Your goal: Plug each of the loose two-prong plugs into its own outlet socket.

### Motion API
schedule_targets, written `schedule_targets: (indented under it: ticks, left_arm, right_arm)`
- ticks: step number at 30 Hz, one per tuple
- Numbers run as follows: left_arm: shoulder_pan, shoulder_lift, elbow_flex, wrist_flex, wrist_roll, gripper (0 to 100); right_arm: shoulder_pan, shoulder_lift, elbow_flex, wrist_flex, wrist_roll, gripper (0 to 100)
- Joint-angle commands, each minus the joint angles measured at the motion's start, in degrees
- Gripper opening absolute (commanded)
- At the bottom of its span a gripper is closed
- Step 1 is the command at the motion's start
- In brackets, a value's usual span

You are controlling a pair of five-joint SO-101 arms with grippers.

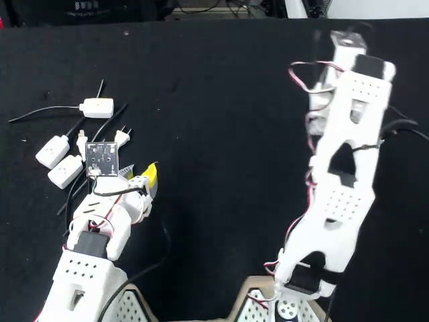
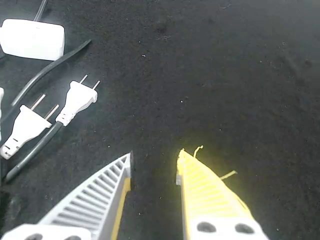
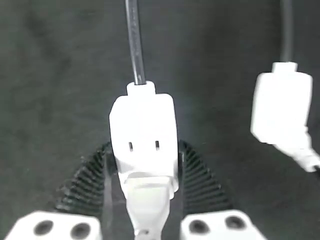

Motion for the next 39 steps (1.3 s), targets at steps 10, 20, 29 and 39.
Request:
schedule_targets:
  ticks: [10, 20, 29, 39]
  left_arm:
    - [0.13, -0.70, -0.84, -0.97, 0.00, 16]
    - [0.13, -0.70, -0.75, -0.97, 0.00, 16]
    - [0.13, -0.70, -0.75, -0.97, 0.00, 16]
    - [0.13, -0.70, -0.84, -0.97, 0.00, 16]
  right_arm:
    - [7.03, 15.52, -18.33, 0.70, 13.80, 1.1]
    - [8.26, 21.67, -23.08, 0.35, 18.99, 1.1]
    - [8.35, 24.57, -27.74, 0.62, 19.08, 1.2]
    - [8.35, 24.75, -27.47, 3.52, 18.55, 1.3]
